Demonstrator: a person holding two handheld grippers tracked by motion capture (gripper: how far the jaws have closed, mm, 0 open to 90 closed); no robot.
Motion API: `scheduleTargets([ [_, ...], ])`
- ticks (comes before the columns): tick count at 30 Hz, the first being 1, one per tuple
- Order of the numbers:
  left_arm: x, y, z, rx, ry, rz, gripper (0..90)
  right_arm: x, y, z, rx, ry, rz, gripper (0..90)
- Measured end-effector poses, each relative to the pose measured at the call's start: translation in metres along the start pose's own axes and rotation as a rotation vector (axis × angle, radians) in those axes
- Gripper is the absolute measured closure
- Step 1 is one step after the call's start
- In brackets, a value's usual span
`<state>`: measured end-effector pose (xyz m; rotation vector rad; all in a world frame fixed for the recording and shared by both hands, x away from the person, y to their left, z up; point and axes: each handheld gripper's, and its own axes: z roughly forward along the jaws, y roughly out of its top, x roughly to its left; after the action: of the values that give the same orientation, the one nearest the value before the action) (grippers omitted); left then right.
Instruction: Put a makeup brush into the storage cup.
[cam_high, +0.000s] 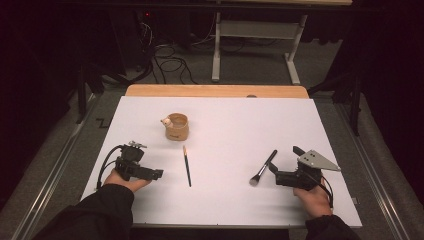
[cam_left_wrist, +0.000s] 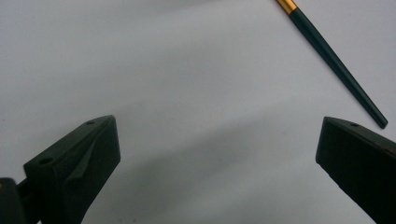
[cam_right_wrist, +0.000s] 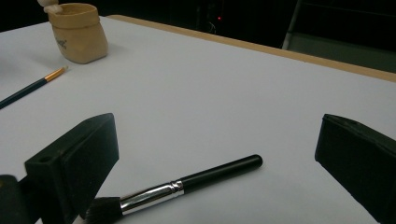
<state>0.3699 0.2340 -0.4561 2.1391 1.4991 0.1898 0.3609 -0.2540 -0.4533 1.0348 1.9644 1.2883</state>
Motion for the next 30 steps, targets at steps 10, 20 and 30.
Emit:
scheduleTargets([
  [10, -0.005, 0.01, 0.008, 0.135, 0.001, 0.002, 0.5, 0.0, -0.001, 0.0, -0.001, 0.015, 0.01, 0.5],
  [20, -0.009, 0.014, 0.012, 0.203, -0.018, -0.034, 0.5, 0.001, 0.0, 0.002, 0.0, 0.035, 0.012, 0.5],
  [30, -0.021, 0.023, 0.014, 0.243, -0.011, -0.062, 0.6, 0.004, 0.0, 0.003, 0.004, 0.053, 0.009, 0.5],
])
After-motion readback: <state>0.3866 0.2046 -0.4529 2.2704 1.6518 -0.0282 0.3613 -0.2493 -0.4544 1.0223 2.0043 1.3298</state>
